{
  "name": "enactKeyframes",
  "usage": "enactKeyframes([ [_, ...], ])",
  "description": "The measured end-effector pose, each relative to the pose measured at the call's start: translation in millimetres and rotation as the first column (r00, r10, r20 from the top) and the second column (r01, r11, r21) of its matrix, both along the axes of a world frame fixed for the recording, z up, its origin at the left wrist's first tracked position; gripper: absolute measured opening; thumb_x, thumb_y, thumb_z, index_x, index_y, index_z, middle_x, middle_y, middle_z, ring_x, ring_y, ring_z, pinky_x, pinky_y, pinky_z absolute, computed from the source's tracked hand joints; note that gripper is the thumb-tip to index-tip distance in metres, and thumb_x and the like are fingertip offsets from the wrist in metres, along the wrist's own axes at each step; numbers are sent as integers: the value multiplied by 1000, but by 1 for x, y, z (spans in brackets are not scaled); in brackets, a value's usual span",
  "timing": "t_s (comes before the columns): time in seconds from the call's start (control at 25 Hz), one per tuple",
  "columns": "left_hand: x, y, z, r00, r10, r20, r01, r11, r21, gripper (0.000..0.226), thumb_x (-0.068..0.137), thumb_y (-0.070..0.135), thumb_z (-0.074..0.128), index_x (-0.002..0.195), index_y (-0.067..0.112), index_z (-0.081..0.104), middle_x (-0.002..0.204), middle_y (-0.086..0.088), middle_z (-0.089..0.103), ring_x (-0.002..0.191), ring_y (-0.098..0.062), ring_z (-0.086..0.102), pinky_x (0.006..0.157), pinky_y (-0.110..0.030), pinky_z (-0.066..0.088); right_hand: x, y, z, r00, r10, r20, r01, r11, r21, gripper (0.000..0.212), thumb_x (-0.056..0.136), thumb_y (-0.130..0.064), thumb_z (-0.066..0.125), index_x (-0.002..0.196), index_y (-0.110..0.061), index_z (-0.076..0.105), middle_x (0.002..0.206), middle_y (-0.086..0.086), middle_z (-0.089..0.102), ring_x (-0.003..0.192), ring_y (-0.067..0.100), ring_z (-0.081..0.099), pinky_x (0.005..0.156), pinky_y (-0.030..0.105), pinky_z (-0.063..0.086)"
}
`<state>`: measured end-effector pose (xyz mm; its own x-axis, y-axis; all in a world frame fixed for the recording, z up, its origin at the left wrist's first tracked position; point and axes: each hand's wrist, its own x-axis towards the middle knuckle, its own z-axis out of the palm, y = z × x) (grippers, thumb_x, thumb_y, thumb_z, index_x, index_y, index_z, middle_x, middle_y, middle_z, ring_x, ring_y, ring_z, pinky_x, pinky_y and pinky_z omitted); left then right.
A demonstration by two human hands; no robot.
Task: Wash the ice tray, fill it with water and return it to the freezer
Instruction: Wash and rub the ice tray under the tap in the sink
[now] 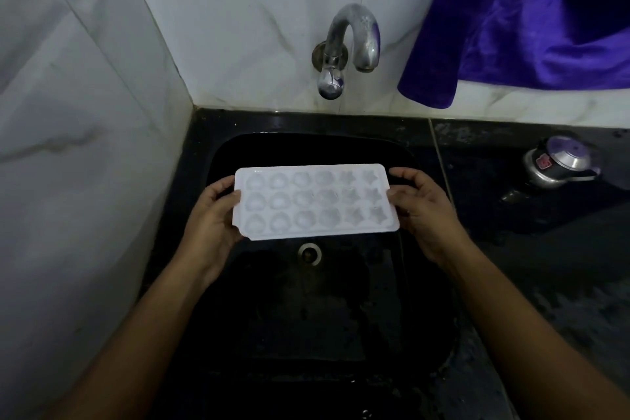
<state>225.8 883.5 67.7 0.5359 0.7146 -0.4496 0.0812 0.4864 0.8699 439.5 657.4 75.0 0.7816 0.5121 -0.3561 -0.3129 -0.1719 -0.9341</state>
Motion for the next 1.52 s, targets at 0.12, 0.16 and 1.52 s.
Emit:
enactKeyframes([
  [0.12, 6, -1, 5, 992, -77, 98, 91, 985, -147, 42, 110, 38, 43, 138, 12, 62, 127, -11, 75, 110, -27, 75, 74, -36, 65, -1, 11, 2, 998, 67, -17, -67, 998, 17, 38, 97, 4, 59, 127, -19, 64, 99, 2, 79, 91, 20, 76, 72, 34, 62],
  [0.16, 7, 0, 6, 988, -99, 120, 119, 977, -176, 47, 110, 43, 40, 138, 13, 62, 128, -11, 75, 112, -27, 75, 75, -37, 65, -1, 16, 2, 996, 93, -16, -93, 996, 15, 35, 98, 4, 58, 125, -17, 66, 104, 3, 79, 95, 22, 77, 74, 36, 62],
  [1.52, 21, 30, -14, 994, 59, 96, -30, 959, -281, 56, 109, 49, 38, 137, 8, 65, 124, -17, 75, 101, -28, 78, 68, -36, 65, 88, 184, 54, 990, 98, -104, -105, 992, -64, 39, 104, -30, 63, 131, -5, 52, 119, 18, 69, 98, 31, 72, 81, 41, 63],
])
